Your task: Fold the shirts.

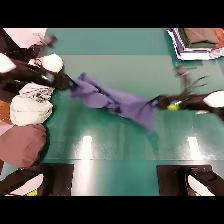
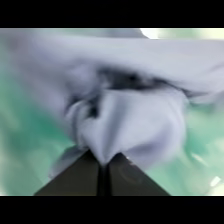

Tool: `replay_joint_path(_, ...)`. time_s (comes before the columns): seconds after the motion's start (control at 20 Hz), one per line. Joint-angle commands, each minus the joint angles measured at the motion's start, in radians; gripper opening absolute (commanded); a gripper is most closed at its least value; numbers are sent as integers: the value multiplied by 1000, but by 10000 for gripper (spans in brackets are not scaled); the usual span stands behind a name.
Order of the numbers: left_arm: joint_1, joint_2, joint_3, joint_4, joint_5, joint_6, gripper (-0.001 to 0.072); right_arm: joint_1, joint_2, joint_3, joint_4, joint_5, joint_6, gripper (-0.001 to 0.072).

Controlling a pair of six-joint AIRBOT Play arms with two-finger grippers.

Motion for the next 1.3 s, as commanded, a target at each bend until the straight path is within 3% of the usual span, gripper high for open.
replay_joint_path(0.0,21,105,202,62,-32,27,25,-223,129,215,-90,97,30,11)
replay_joint_path(0.5,21,135,618,73,-123,76,25,-378,137,670,-92,265,10,11)
replay_joint_path(0.75,21,146,756,65,-155,67,25,-408,75,877,-89,439,19,11)
replay_joint_path(1.0,21,126,447,85,-184,65,26,-331,-39,779,-89,647,109,11)
replay_joint_path(1.1,21,85,265,120,-156,65,26,-254,-72,624,-90,625,110,11)
replay_joint_path(1.25,21,-31,48,133,-22,66,26,-160,-123,375,-91,430,107,11)
